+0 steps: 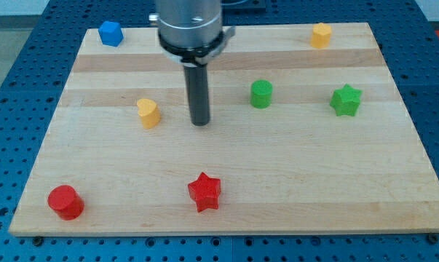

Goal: Move yellow heart to the center left of the board

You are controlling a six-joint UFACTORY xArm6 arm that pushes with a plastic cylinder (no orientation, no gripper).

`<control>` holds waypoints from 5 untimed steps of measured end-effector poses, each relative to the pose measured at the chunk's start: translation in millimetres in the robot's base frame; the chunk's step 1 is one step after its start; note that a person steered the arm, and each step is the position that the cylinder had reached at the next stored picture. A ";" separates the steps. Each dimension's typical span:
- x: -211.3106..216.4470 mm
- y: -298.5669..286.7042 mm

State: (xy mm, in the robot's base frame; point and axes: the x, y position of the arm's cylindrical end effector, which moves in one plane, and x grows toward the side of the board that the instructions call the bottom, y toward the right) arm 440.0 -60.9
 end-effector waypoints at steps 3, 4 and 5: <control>-7.9 -63.0; -10.8 -83.6; -13.4 -100.5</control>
State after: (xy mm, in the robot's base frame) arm 426.5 -161.4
